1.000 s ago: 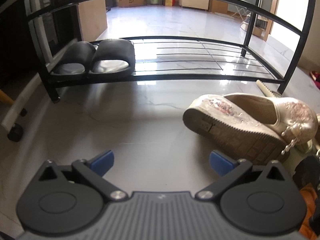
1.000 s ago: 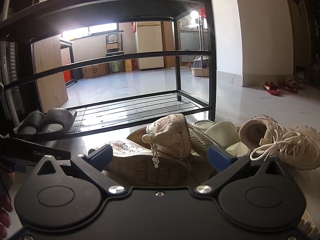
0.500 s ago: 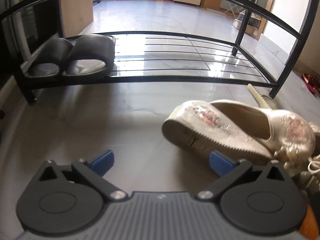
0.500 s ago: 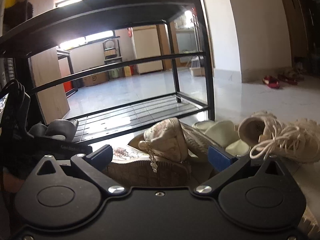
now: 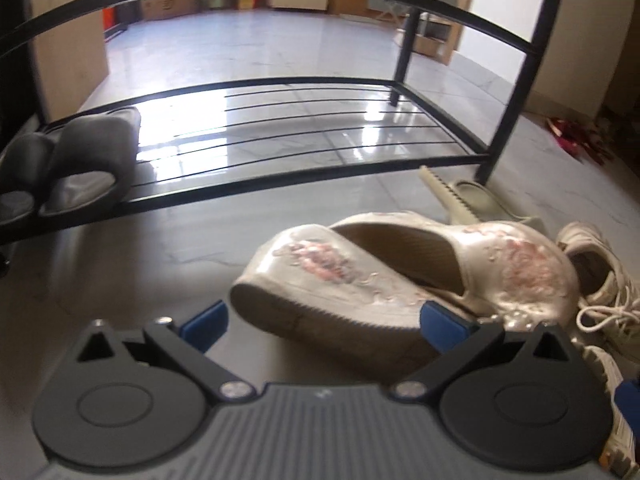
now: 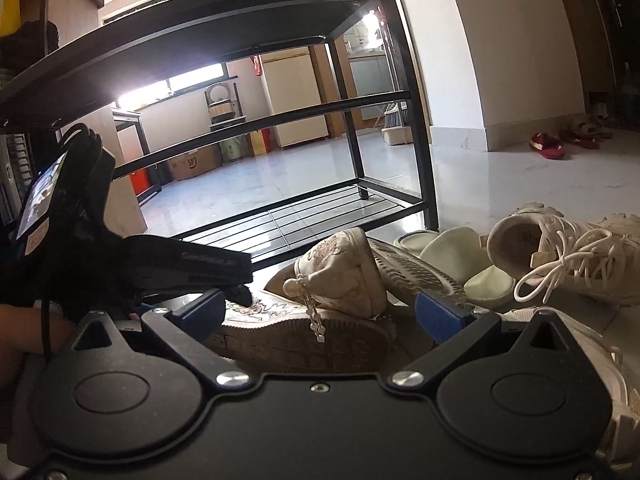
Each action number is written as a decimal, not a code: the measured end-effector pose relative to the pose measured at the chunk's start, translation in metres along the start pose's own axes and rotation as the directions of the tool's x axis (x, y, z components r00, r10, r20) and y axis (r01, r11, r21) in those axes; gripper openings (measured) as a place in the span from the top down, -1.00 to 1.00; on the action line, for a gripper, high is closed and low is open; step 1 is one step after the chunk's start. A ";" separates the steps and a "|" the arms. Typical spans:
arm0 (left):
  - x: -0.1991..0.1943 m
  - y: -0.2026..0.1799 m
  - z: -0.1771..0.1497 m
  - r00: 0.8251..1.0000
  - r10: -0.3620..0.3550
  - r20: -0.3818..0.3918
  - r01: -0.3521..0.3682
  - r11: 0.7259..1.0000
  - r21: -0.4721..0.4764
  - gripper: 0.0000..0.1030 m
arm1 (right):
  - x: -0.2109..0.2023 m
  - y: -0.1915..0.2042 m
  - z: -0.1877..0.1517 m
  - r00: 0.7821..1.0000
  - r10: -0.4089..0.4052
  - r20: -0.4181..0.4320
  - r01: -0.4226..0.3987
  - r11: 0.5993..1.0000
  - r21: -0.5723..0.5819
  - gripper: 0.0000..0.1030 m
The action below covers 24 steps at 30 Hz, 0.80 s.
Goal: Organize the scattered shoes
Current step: 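Close the left gripper on the sole edge of the embroidered wedge shoe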
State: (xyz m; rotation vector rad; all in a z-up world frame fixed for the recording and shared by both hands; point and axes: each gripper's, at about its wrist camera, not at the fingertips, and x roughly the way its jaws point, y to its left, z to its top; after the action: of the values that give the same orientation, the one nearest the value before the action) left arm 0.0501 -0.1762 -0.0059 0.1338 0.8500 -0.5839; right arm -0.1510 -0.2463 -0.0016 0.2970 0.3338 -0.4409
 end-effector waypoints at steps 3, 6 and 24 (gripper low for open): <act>0.002 -0.002 -0.002 1.000 0.005 0.002 -0.005 1.000 0.010 -0.99 | 0.000 -0.001 0.000 1.000 0.004 -0.001 -0.004 1.000 0.010 -1.00; 0.004 0.002 -0.005 1.000 -0.012 0.010 0.012 1.000 -0.012 -0.99 | 0.001 -0.002 0.000 1.000 0.008 -0.001 -0.008 1.000 0.020 -1.00; 0.056 0.021 0.017 0.972 -0.111 -0.207 0.035 0.941 -0.337 -0.99 | 0.004 -0.009 0.001 0.999 0.026 -0.023 -0.024 0.997 0.078 -1.00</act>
State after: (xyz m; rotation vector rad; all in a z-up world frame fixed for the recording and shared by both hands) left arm 0.1009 -0.1887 -0.0386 -0.1435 1.1654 -0.4928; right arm -0.1512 -0.2557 -0.0038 0.3819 0.3362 -0.4262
